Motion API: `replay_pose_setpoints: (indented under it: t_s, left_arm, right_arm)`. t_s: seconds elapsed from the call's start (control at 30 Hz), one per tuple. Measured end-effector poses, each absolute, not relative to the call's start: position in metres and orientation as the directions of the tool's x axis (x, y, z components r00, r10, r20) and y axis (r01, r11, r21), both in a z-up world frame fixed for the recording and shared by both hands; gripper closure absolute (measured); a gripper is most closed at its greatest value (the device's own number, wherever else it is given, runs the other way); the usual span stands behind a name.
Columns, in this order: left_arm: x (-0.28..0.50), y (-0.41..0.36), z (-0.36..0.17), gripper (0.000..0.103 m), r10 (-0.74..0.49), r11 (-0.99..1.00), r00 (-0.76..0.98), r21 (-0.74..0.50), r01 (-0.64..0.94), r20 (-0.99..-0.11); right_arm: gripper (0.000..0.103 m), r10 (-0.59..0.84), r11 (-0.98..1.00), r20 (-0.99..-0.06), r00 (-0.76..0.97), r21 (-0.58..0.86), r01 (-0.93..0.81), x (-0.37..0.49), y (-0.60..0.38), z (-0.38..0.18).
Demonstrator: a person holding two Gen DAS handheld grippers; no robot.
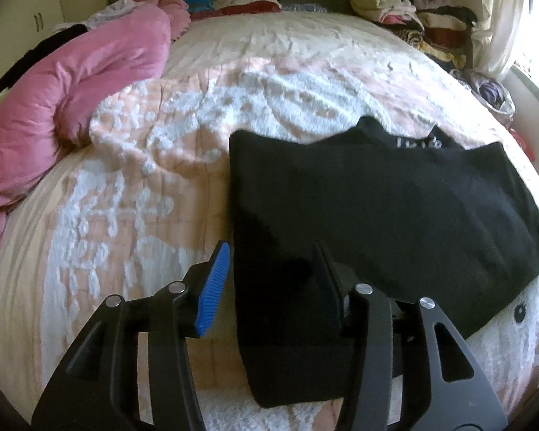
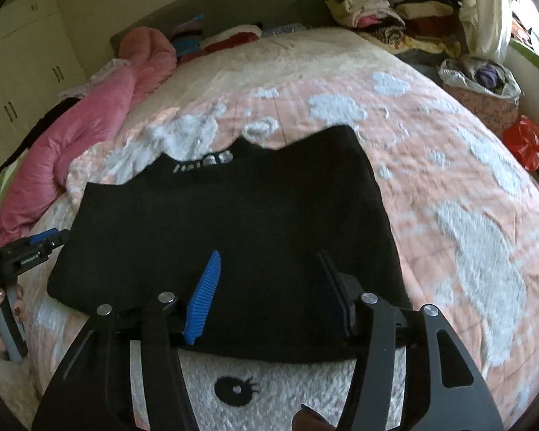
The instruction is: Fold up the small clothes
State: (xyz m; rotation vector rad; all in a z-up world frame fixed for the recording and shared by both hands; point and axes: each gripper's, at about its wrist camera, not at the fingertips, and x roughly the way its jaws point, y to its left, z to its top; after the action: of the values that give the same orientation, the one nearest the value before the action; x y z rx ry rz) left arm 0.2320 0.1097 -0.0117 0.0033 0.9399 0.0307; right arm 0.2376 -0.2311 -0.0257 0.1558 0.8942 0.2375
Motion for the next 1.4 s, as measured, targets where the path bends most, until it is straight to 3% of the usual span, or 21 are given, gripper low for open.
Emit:
replay_pose_setpoints:
  t_s: [0.37, 0.43, 0.6, 0.8, 1.03, 1.4]
  left_arm:
    - [0.209, 0.128, -0.026, 0.049, 0.015, 0.999, 0.580, -0.018, -0.051, -0.814]
    - [0.205, 0.135, -0.023, 0.049, 0.016, 0.998, 0.586, -0.024, -0.061, -0.810]
    - [0.197, 0.156, -0.009, 0.046, 0.036, 0.996, 0.605, -0.024, -0.091, -0.796]
    - [0.193, 0.176, -0.001, 0.031, 0.079, 0.991, 0.615, -0.003, -0.132, -0.785]
    - [0.195, 0.195, 0.004, 0.013, 0.111, 0.986, 0.619, 0.008, -0.166, -0.777]
    - [0.219, 0.208, -0.001, 0.010, 0.091, 0.982, 0.596, -0.028, -0.187, -0.797]
  right_arm:
    - [0.047, 0.223, 0.974, -0.785, 0.577, 0.206, -0.096, 0.219, -0.236, -0.046]
    - [0.037, 0.243, 0.969, -0.774, 0.585, 0.216, -0.117, 0.215, -0.232, -0.042]
    - [0.027, 0.302, 0.952, -0.744, 0.596, 0.198, -0.234, 0.207, -0.194, -0.026]
    - [0.016, 0.364, 0.916, -0.722, 0.588, 0.162, -0.367, 0.205, -0.137, -0.010]
    - [0.010, 0.384, 0.879, -0.721, 0.577, 0.094, -0.467, 0.204, -0.080, -0.008]
    - [0.008, 0.383, 0.806, -0.746, 0.545, -0.018, -0.591, 0.191, -0.013, -0.032]
